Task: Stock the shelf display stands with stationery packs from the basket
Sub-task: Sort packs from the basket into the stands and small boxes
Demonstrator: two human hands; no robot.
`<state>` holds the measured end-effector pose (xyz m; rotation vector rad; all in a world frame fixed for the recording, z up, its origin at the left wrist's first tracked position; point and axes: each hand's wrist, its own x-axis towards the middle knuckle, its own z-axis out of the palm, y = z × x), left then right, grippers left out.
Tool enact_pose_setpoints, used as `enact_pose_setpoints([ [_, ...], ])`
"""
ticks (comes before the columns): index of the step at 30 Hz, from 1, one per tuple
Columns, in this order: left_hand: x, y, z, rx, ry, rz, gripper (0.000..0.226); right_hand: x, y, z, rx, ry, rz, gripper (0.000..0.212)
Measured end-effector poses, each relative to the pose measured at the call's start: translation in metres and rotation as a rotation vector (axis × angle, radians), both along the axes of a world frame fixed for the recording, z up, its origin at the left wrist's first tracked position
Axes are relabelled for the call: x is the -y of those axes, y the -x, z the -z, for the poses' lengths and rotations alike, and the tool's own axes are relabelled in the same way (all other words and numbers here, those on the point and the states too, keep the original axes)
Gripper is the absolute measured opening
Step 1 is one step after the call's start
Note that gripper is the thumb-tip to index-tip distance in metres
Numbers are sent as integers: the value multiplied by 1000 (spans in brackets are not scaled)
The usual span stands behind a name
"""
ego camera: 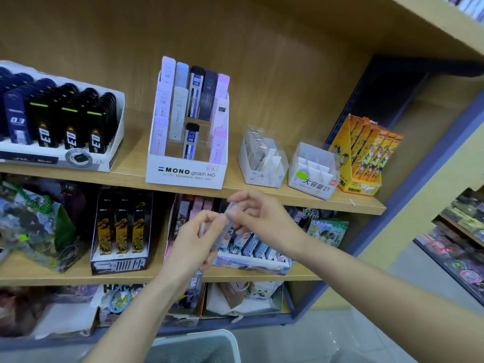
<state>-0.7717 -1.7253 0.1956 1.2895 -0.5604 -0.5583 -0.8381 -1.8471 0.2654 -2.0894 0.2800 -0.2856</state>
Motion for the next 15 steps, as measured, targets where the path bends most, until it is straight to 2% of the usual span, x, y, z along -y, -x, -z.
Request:
enact_pose_setpoints([
  [2, 1, -6, 0, -117, 20, 55, 32, 8, 2, -15, 78, -1, 63, 15],
  [4, 2, -15, 1, -294, 44, 143, 37, 22, 1, -33, 244, 94, 194, 15],
  [6, 4, -21, 4, -386, 64, 173, 36, 38, -4, -51, 413, 188, 349, 15],
  [9, 6, -18, 6, -353, 39, 102, 16, 61, -23, -68, 560, 281, 496, 18],
  [12, 4, -9, 1, -278, 63, 66, 4, 77, -46, -74, 582, 396, 569, 19],
  [15, 1, -2, -7, -216, 90, 53, 14, 91, -64, -74, 560, 446, 550, 17],
])
